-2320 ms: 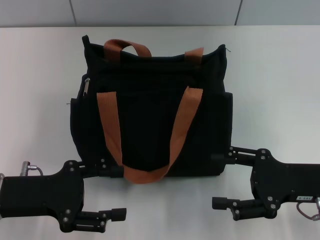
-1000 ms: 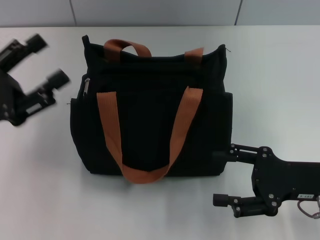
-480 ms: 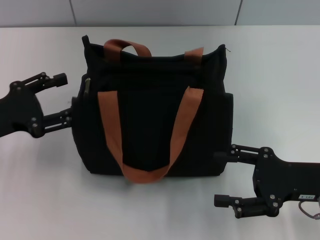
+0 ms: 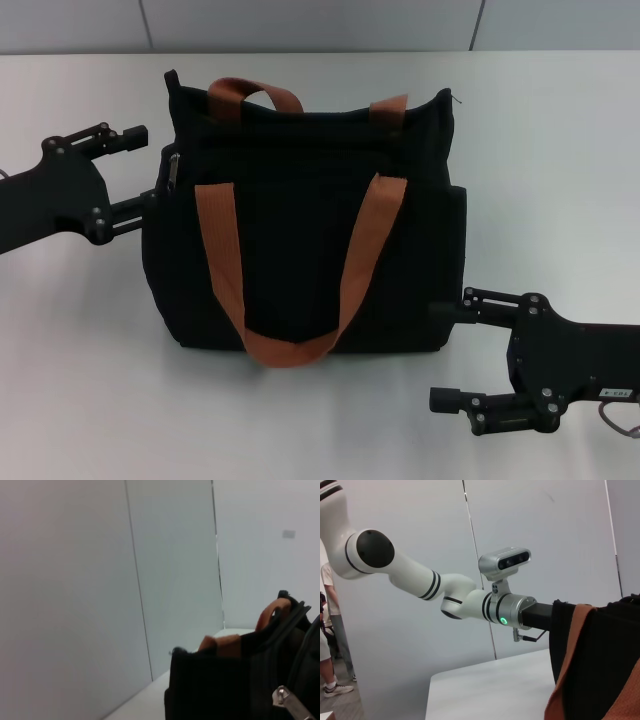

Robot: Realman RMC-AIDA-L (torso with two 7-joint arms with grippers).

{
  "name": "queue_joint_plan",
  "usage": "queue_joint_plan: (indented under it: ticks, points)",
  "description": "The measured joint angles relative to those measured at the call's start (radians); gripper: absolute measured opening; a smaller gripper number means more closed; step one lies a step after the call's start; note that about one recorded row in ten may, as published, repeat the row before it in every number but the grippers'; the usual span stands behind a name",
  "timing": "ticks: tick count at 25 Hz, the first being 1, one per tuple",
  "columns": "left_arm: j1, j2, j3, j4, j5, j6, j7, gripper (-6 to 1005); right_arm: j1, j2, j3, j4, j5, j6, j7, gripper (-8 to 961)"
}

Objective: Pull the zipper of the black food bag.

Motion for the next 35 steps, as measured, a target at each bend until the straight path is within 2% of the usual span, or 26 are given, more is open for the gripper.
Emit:
queue_joint_plan:
  ticks: [6, 10, 18, 23, 27, 29, 33, 35]
  points:
    - [0.004, -0.031, -0.073, 0.000, -0.006, 0.003, 0.078, 690, 0.003, 0.000, 0.010, 0.004, 0.002, 0.000, 0.002, 817]
    - [0.005, -0.033, -0.078, 0.000, -0.006, 0.011, 0.086, 627, 0.004, 0.000, 0.016, 0.005, 0.002, 0.000, 0.002, 817]
    - [0.008, -0.032, -0.083, 0.000, -0.010, 0.063, 0.088, 215, 0.004, 0.001, 0.024, 0.006, 0.003, -0.002, 0.003, 816]
    - [0.021, -0.032, -0.083, 0.001, -0.035, 0.113, 0.093, 22, 0.015, 0.003, 0.068, 0.010, 0.026, -0.076, 0.019, 816]
    - [0.034, -0.037, -0.083, 0.004, -0.066, 0.136, 0.119, 21, 0.030, 0.001, 0.079, 0.025, 0.106, -0.127, 0.090, 817]
    - [0.040, -0.044, -0.083, 0.004, -0.086, 0.141, 0.136, 21, 0.051, -0.001, 0.079, 0.028, 0.160, -0.135, 0.192, 816]
    - [0.039, -0.059, -0.083, 0.007, -0.095, 0.150, 0.153, 21, 0.150, -0.003, 0.082, 0.019, 0.209, -0.120, 0.468, 816]
    - [0.036, -0.060, -0.082, 0.009, -0.095, 0.150, 0.153, 22, 0.173, -0.004, 0.082, 0.015, 0.211, -0.115, 0.510, 817]
